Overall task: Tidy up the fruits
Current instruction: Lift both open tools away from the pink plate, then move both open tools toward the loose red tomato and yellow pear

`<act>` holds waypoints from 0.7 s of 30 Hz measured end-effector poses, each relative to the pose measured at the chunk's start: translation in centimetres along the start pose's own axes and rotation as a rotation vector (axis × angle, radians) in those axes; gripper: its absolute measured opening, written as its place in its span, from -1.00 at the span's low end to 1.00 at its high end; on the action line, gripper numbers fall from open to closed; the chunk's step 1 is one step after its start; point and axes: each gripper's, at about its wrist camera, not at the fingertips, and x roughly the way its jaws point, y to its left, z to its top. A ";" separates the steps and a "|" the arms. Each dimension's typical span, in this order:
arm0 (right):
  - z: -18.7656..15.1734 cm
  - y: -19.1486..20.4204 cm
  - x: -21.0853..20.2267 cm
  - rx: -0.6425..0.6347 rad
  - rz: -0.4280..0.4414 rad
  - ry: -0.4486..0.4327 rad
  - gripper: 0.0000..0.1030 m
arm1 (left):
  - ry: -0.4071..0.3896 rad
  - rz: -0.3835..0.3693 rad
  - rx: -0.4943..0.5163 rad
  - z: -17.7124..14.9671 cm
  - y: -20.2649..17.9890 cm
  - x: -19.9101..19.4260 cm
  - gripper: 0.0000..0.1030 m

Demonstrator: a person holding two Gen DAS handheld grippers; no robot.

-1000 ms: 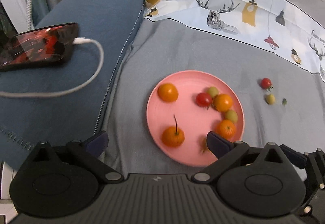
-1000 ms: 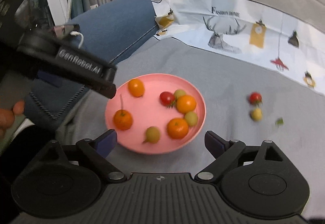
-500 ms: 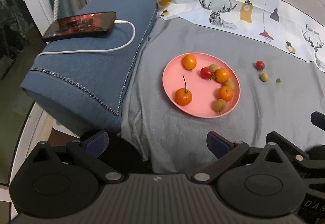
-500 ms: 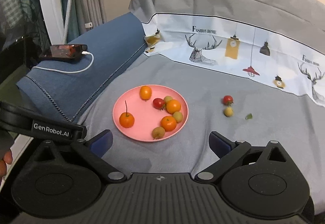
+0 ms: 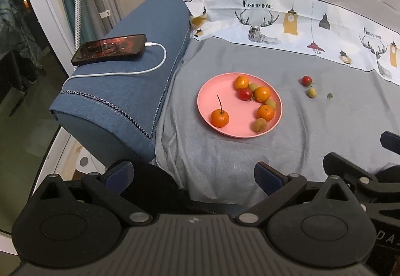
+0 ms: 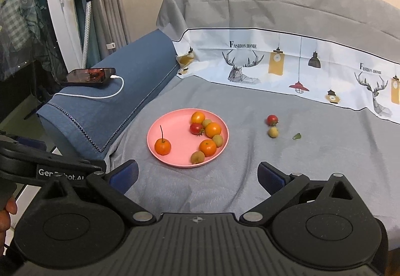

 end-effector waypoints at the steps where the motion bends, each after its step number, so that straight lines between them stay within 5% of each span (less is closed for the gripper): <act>1: 0.0 0.0 -0.1 0.002 -0.001 -0.001 0.96 | 0.003 0.002 0.004 -0.1 -0.1 0.0 0.99; 21: -0.4 -1.1 4.2 0.045 0.030 0.114 0.96 | 0.102 0.024 0.038 0.6 -0.5 4.1 0.99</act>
